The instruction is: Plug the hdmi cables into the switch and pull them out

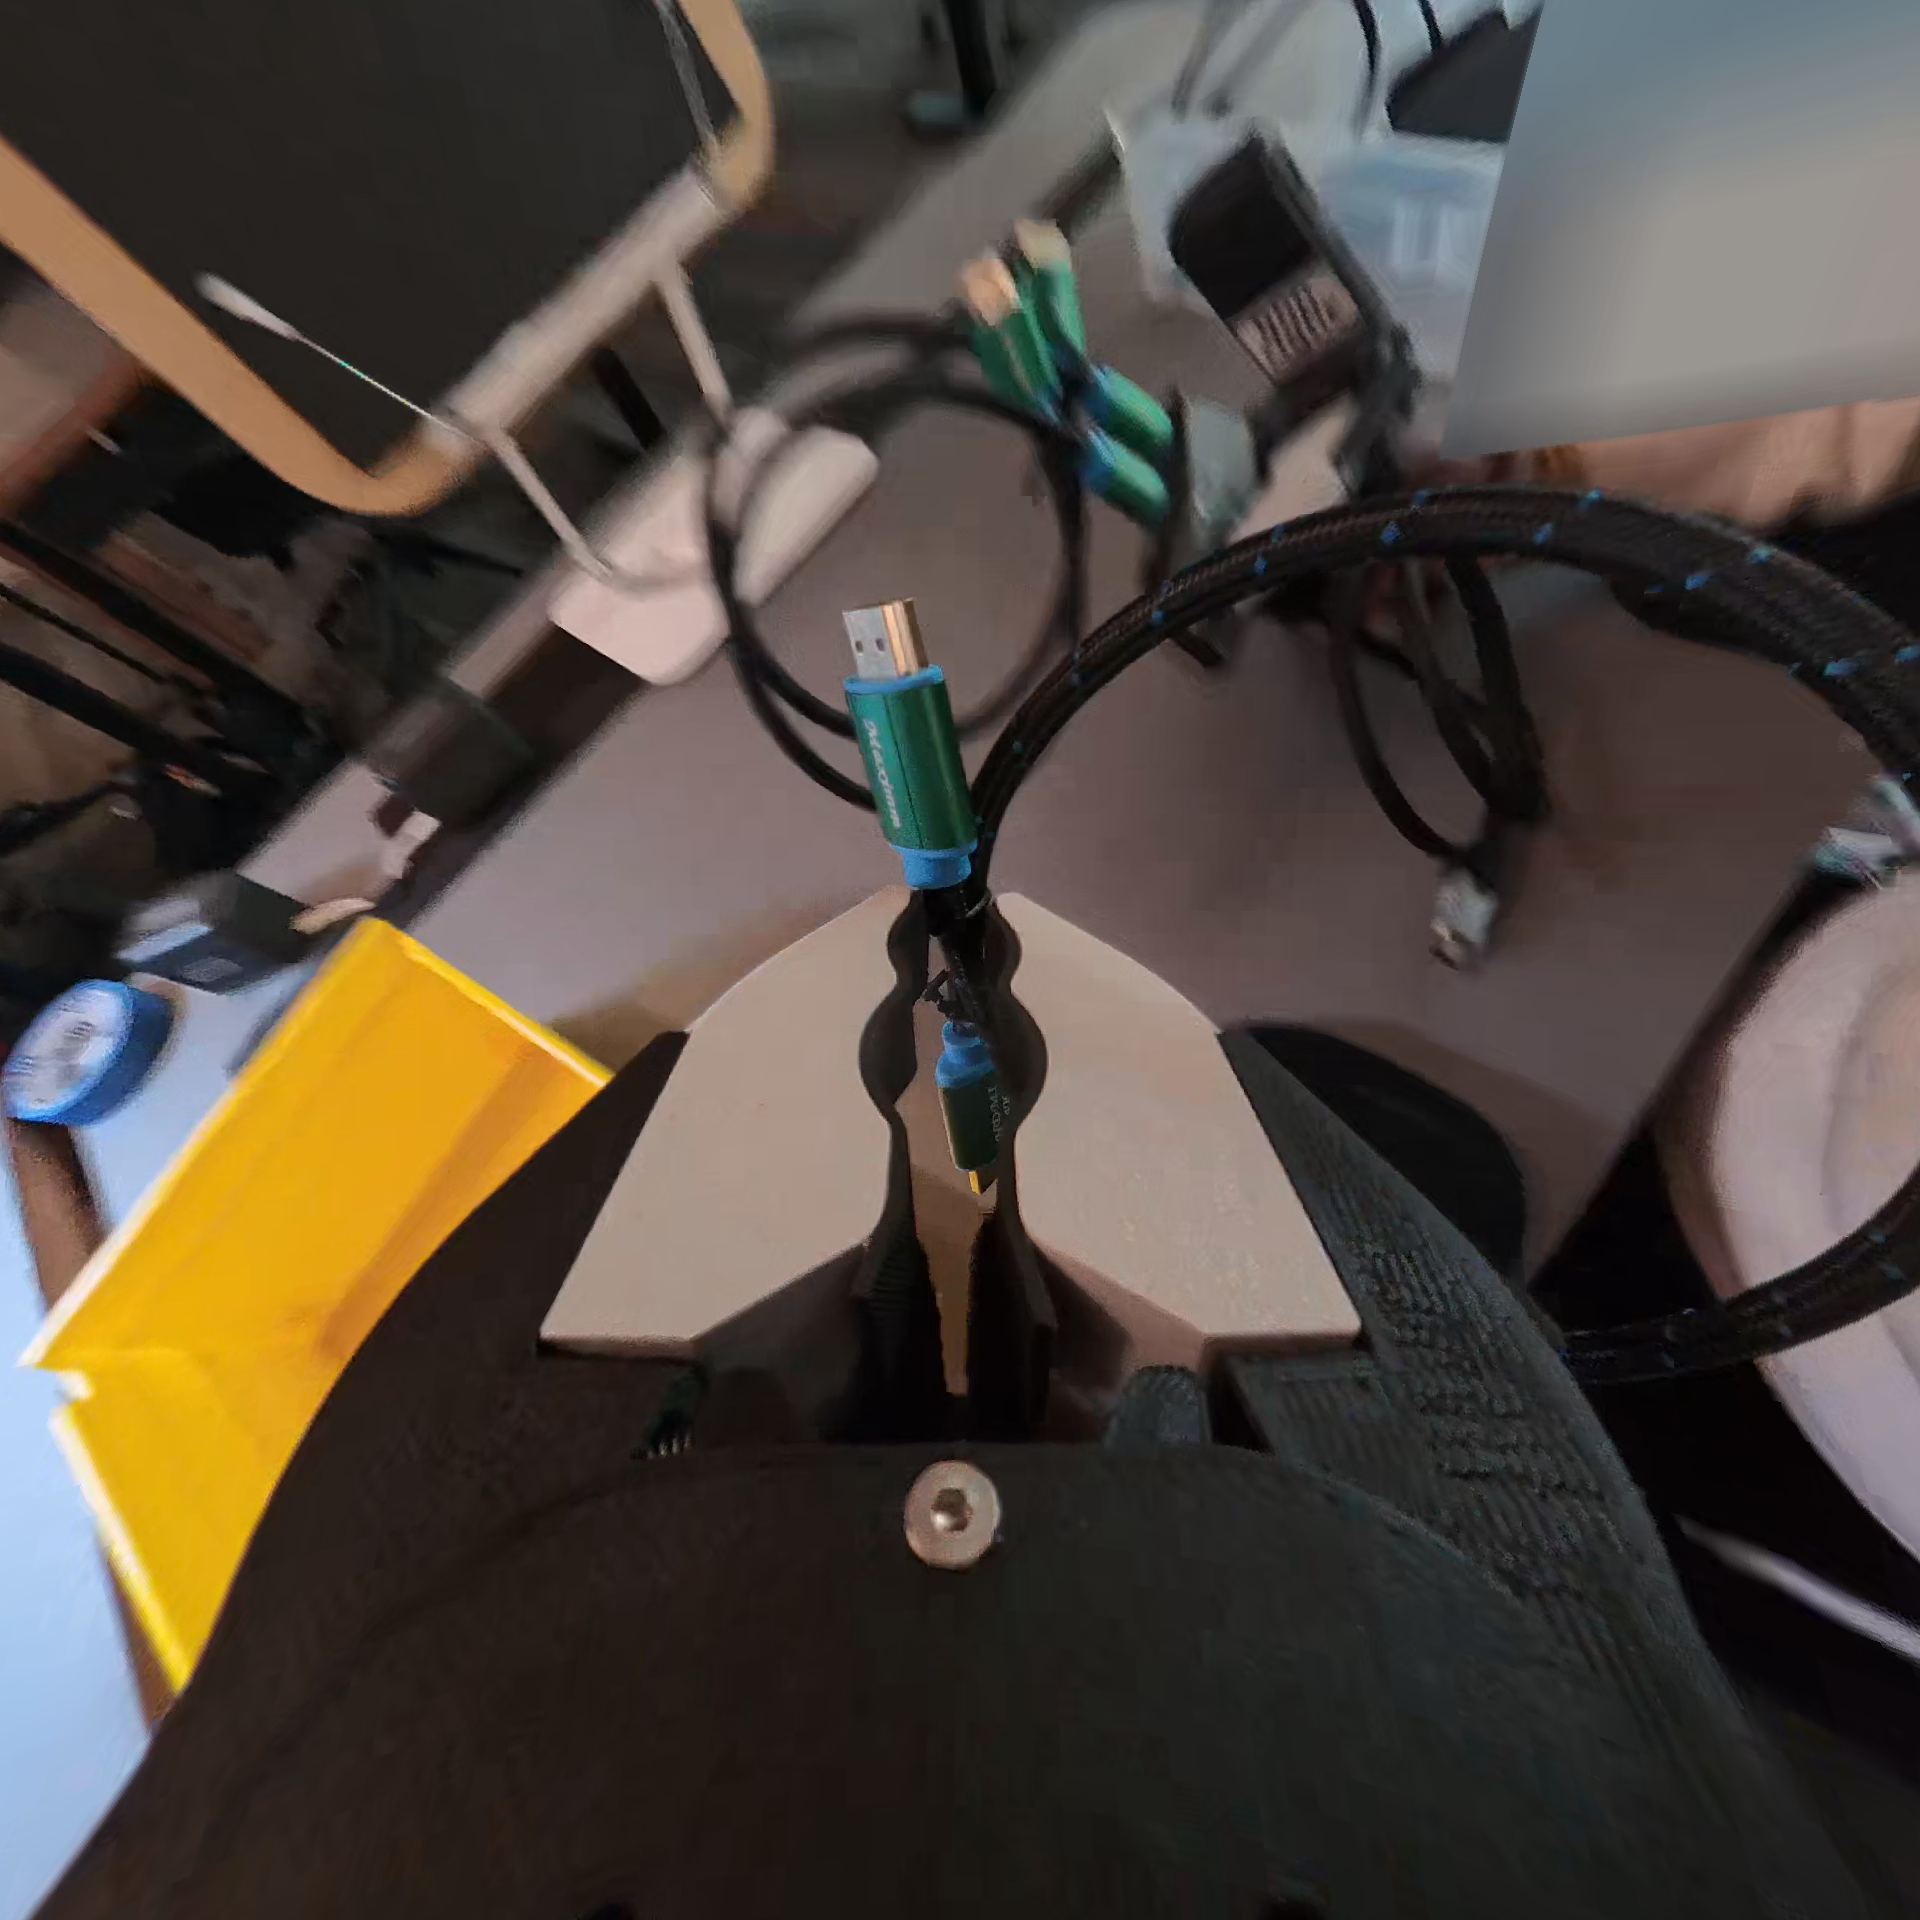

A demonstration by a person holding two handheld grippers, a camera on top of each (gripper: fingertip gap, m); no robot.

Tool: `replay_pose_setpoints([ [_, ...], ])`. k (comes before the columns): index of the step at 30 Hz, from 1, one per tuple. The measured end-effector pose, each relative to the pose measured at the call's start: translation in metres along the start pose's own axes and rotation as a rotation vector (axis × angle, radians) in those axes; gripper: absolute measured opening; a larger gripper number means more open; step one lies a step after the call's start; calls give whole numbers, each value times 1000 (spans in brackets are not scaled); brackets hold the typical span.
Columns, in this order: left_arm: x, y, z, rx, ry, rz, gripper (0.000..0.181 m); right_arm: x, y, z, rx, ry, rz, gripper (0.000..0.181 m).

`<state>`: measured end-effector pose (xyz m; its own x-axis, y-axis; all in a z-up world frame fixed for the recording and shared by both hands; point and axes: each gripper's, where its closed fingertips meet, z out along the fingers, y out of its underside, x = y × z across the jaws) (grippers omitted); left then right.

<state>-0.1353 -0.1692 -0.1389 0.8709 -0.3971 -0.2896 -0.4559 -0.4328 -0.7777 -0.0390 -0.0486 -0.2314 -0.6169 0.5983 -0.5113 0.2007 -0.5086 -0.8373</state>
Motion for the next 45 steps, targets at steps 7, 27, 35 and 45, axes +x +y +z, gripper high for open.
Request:
replay_pose_setpoints([
  [7,79,79,41,-418,416,-34,10,-2,-5,-2,31,-5,-11,24],
  [27,56,121,81,-483,169,148,10,-3,-3,-1,21,-16,-38,24],
  [35,62,129,81,-487,193,114,15,-3,-3,-1,17,-15,-36,24],
  [45,61,107,7,-245,340,14,51,-4,-2,0,7,-24,-36,24],
])
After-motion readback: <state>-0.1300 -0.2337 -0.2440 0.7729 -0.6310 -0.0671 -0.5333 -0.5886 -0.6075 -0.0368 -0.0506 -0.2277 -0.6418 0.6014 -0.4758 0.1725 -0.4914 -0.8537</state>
